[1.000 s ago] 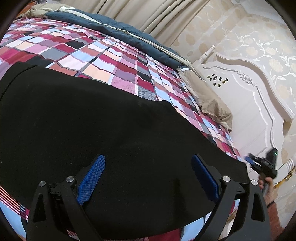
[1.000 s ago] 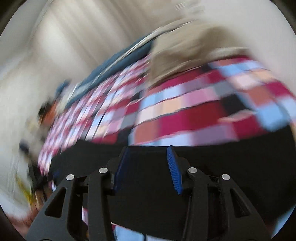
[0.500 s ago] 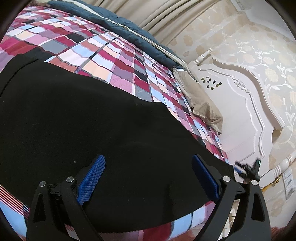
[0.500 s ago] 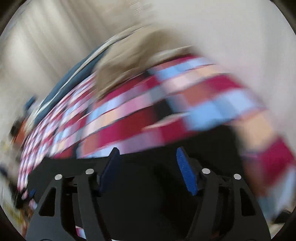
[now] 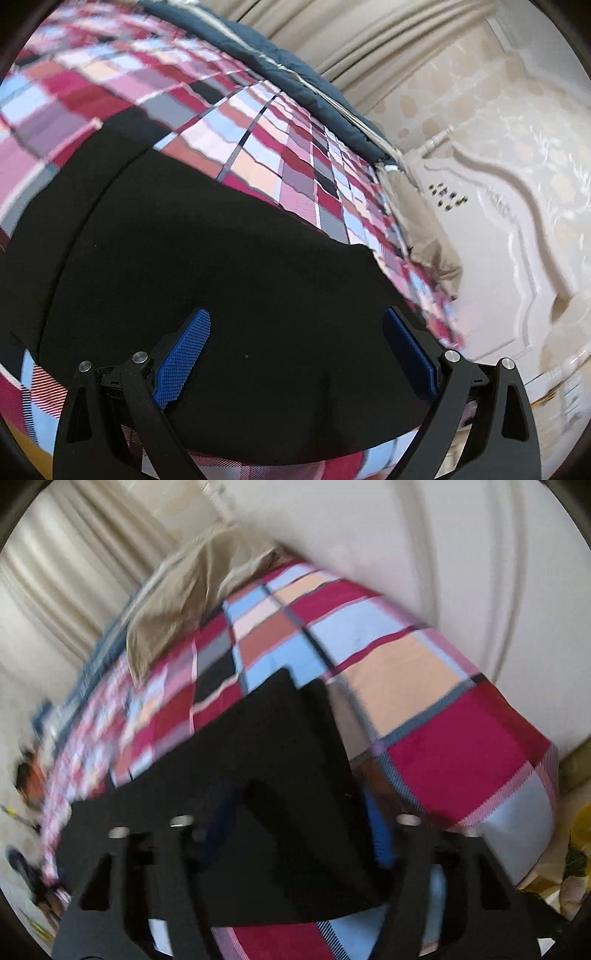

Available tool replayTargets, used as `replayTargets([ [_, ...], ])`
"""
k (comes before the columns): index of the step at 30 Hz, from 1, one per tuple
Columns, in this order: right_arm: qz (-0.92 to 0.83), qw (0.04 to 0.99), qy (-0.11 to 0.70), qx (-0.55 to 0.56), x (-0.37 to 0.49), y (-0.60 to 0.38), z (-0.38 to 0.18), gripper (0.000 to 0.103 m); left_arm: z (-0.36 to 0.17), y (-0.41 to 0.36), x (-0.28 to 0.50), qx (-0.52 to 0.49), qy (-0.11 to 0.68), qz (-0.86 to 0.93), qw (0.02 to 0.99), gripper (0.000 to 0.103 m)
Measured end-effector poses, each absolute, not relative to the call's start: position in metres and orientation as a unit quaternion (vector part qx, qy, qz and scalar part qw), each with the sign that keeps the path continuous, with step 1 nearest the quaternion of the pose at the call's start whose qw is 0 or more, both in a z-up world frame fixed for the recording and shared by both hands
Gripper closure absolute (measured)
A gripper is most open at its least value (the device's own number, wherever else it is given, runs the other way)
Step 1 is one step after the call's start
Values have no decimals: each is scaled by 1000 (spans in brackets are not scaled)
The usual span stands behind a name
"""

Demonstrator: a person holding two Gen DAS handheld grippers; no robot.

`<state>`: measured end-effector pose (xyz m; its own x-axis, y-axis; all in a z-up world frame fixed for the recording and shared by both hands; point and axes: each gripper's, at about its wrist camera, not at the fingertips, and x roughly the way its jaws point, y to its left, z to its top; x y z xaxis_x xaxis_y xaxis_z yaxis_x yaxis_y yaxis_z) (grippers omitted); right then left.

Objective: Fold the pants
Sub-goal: 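Grasp a black pants leg with the right tool and lift it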

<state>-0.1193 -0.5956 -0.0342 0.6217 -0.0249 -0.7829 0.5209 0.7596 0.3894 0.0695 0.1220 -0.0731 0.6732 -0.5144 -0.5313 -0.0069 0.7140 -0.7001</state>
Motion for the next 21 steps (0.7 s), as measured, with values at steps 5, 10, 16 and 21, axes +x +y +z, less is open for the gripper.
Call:
replayTargets([
  [5,-149,838,439,289,-110,-582,-25,84,-78,127,73,-370,382,-161,832,10],
  [10,-137,852,407,300,-114,-565,10,85,-79,128,73,-367,385,-170,830,10],
  [16,-73,879,343,322,-114,-518,74,85,-80,128,73,-359,384,-178,832,10],
  [21,-21,896,316,311,-93,-454,119,85,-82,129,72,-362,377,-182,833,10],
])
